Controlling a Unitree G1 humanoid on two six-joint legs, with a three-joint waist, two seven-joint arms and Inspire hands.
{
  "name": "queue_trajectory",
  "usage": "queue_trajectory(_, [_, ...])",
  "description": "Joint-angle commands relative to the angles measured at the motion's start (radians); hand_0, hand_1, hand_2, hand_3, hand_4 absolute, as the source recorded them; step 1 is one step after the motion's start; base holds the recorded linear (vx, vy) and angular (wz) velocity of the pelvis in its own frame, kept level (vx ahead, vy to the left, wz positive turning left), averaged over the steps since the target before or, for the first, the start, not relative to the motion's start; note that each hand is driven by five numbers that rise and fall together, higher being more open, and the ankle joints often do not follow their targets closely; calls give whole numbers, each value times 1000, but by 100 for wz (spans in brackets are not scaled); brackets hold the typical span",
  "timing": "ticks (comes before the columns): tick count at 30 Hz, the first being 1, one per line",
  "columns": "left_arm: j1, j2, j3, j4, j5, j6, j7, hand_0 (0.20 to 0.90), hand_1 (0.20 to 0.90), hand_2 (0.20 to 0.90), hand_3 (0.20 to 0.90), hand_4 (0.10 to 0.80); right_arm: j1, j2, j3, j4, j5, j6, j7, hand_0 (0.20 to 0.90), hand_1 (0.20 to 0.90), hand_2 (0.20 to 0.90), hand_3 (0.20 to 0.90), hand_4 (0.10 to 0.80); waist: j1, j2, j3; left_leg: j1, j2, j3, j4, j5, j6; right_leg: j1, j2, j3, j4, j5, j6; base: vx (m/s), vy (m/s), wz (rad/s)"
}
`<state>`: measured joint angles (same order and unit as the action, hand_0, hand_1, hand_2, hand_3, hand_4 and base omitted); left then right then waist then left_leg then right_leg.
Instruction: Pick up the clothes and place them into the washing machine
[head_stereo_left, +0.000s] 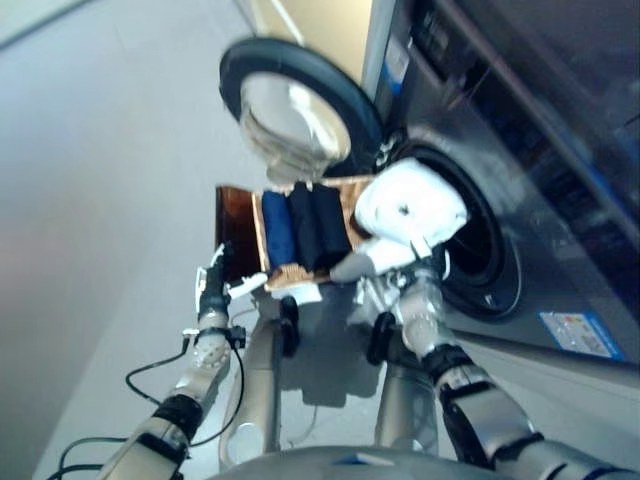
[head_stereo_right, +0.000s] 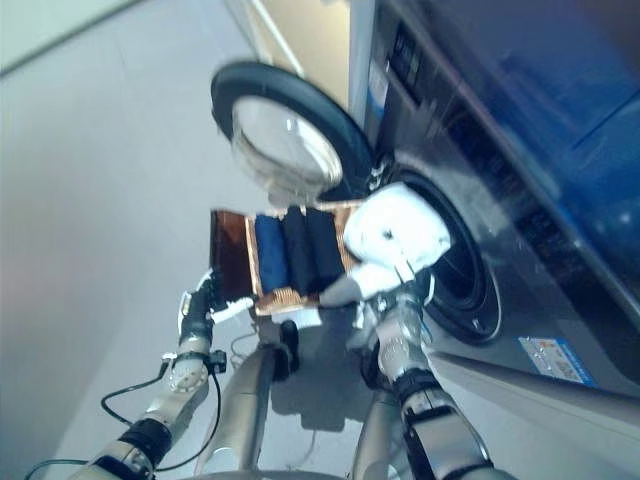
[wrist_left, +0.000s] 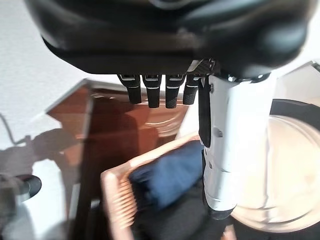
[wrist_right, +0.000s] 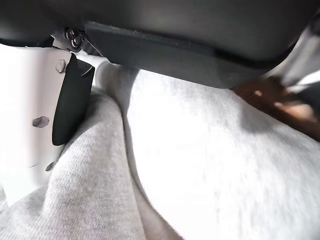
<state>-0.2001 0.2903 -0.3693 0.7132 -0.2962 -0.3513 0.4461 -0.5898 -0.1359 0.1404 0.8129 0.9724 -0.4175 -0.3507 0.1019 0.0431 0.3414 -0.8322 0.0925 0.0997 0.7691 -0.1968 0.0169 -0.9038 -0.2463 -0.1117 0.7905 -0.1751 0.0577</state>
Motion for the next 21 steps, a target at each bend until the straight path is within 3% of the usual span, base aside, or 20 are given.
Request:
queue_trajectory(1, [-10, 16, 11, -130, 24, -87, 61, 900, 900, 900, 900, 800, -63, -41, -32, -138, -8, -190, -47, 200, 200, 200, 200, 300, 1, 56, -42, -27, 34, -12, 56, -102, -61, 52, -27, 22, -31, -2, 26, -37, 29, -20])
queue_trajectory(12, [8, 17, 18, -117, -20, -101, 79, 900, 900, 900, 900, 800, -202, -37, -138, -22, 120, -245, -63, 200, 200, 200, 200, 300, 21, 120, -52, -70, -8, 13, 13, -95, -48, -22, -49, 64, -55, 12, 33, 16, 53, -5])
queue_trajectory(21, [11, 49, 17, -184, 6, -121, 68, 900, 900, 900, 900, 800, -414, -212, -238, 135, 214, -260, -45, 200, 200, 200, 200, 300, 68, 179, -79, -71, -42, 17, -91, -48, -54, -29, -70, 65, -124, 36, 45, 31, 1, 9])
